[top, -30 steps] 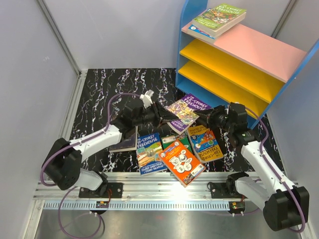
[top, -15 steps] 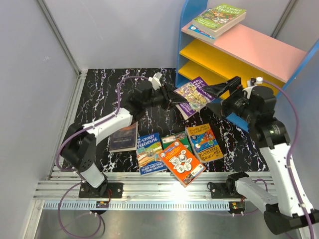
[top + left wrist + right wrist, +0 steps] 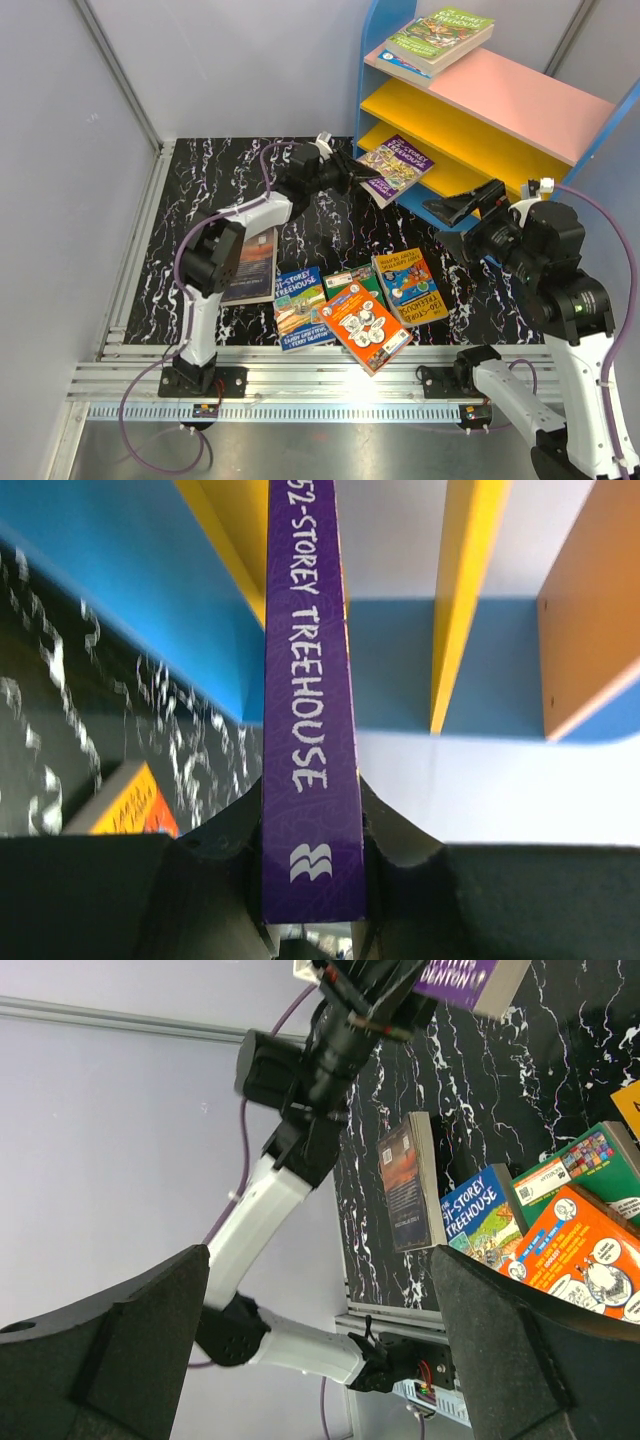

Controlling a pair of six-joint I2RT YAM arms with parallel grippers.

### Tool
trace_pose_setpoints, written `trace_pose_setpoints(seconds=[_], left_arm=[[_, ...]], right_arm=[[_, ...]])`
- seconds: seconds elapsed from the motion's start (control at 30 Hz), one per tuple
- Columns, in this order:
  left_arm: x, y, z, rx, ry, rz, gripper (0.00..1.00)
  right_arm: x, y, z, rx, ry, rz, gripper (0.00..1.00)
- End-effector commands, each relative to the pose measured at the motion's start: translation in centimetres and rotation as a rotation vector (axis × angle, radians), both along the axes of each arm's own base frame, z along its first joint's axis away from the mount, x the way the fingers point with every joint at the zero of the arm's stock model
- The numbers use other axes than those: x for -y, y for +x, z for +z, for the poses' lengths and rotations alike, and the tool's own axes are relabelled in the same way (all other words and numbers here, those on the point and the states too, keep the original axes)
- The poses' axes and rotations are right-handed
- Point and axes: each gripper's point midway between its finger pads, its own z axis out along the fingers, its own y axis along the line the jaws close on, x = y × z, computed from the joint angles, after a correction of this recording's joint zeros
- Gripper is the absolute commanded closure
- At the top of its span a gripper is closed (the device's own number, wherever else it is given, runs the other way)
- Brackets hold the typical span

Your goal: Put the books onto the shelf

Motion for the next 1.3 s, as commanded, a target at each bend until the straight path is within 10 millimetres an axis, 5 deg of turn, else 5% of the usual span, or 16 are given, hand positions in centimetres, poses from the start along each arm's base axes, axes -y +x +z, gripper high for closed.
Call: trace_pose_setpoints(seconds=[0.0, 0.1, 0.13, 0.17, 0.23, 0.27, 0.4, 0.47, 0.53, 0.57, 0.77, 0.8, 0.83, 0.9, 1.0, 1.27], left_arm=[[0.8, 2.9, 6.4, 0.196, -0.199, -0.015, 1.0], [0.4, 5.7, 7.1, 0.19, -0.256, 0.028, 1.0], [0.5, 7.0, 5.2, 0.158, -0.238, 0.042, 1.0], [0.6, 7.9, 6.7, 0.188, -0.25, 0.051, 1.0], [1.0, 9.9, 4.0, 0.13, -0.199, 0.073, 1.0], [1.4, 10.8, 5.6, 0.158, -0.213, 0.079, 0.96], [1.9, 14.2, 3.5, 0.076, -0.166, 0.136, 0.81], [1.3, 15.8, 2.3, 0.034, -0.184, 0.189, 0.68], [1.0, 16.5, 1.6, -0.014, -0.209, 0.216, 0.38], [0.9, 16.7, 1.0, -0.02, -0.213, 0.222, 0.02], [1.0, 14.7, 1.8, -0.034, -0.227, 0.133, 0.01], [0.7, 13.7, 3.5, -0.038, -0.213, 0.125, 0.01], [0.3, 13.1, 1.1, -0.075, -0.149, 0.127, 0.01], [-1.2, 11.6, 0.9, -0.111, -0.049, 0.148, 0.01], [-3.6, 10.2, -3.1, -0.196, 0.12, 0.18, 0.01], [-7.6, 9.4, -1.5, -0.144, 0.227, 0.156, 0.01]], right_arm=[[0.6, -0.5, 0.0, 0.023, -0.034, -0.015, 0.0], [0.8, -0.9, -1.1, -0.007, -0.052, -0.019, 0.0], [0.9, -0.8, -1.5, -0.02, -0.057, -0.023, 0.0], [0.9, -0.8, -1.7, -0.027, -0.059, -0.023, 0.0], [0.9, -0.8, -2.2, -0.04, -0.061, -0.024, 0.0], [0.9, -0.7, -2.2, -0.041, -0.063, -0.027, 0.0], [0.8, 0.4, -2.8, -0.061, -0.084, -0.025, 0.0], [0.6, 0.8, -3.1, -0.068, -0.091, -0.018, 0.0], [0.2, 1.3, -3.4, -0.078, -0.091, -0.004, 0.0], [0.1, 1.6, -3.4, -0.079, -0.092, 0.0, 0.0], [-0.2, 2.4, -4.2, -0.087, -0.097, 0.013, 0.0], [-0.3, 2.5, -4.2, -0.086, -0.097, 0.018, 0.0], [-0.5, 2.6, -4.4, -0.086, -0.098, 0.025, 0.0], [-0.7, 2.9, -4.5, -0.089, -0.096, 0.038, 0.0], [-1.2, 3.2, -5.1, -0.101, -0.097, 0.061, 0.0], [-2.3, 3.7, -7.1, -0.123, -0.103, 0.138, 0.0]])
